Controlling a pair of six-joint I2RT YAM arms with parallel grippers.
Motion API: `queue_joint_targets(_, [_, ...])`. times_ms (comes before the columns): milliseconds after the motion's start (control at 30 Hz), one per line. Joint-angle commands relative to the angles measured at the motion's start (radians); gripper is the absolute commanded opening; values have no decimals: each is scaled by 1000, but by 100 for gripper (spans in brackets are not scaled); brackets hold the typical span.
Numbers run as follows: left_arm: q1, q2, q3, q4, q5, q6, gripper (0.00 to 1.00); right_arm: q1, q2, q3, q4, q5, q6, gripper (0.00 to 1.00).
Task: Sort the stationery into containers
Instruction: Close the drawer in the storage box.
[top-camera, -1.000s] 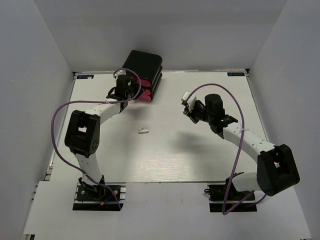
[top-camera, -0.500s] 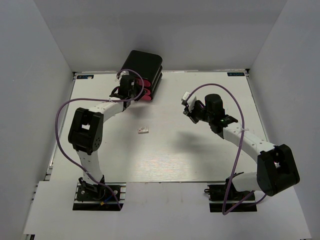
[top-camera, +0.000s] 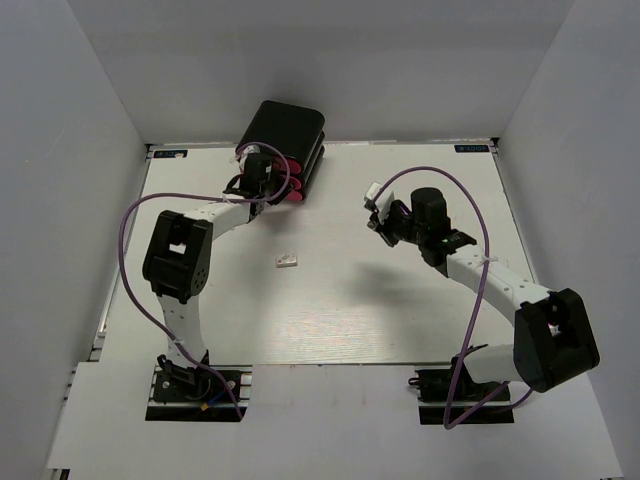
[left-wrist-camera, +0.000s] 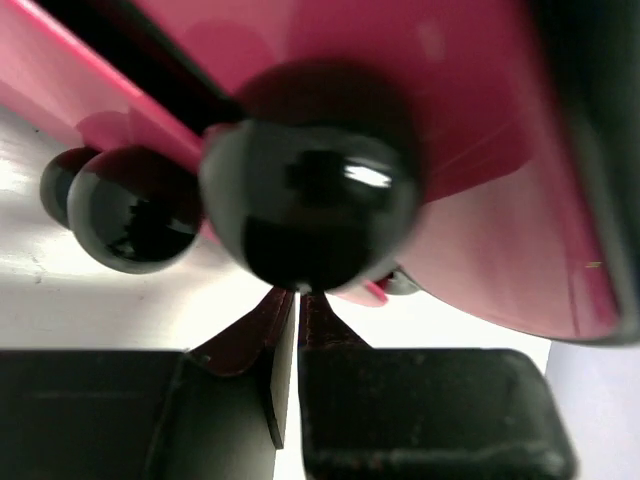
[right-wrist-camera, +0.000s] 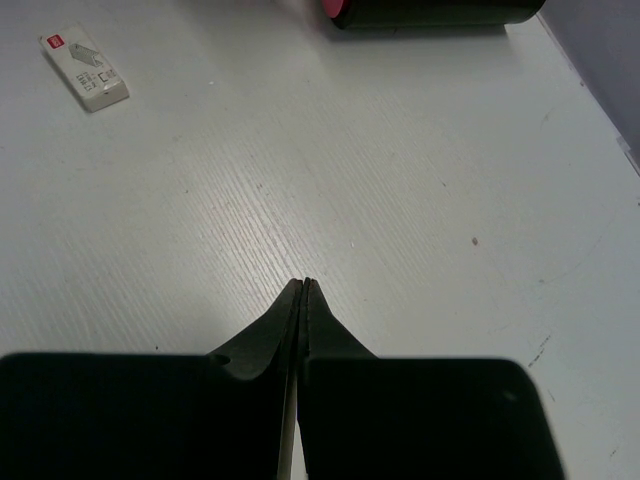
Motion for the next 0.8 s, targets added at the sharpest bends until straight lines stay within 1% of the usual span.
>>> queue_joint_targets(0, [-12,-8,34,30,-24,-24,18,-6,-26,3,25,-1,11,0])
queue_joint_targets(300, [-12,-8,-3,145,-34,-81,20,-11,-24,1,24,-3,9,0])
queue_joint_targets(500, [-12,-8,-3,145,-34,-91,20,-9,-30,-2,22,-6,9,0])
queue_joint_targets(567, [-12,-40,-29,155,0,-80,20,-14,-29,-4,21,-1,7,0])
queue_joint_targets(767, [-12,-178,-202,150,69,-45,21,-14,-36,-23,27,-1,4,0])
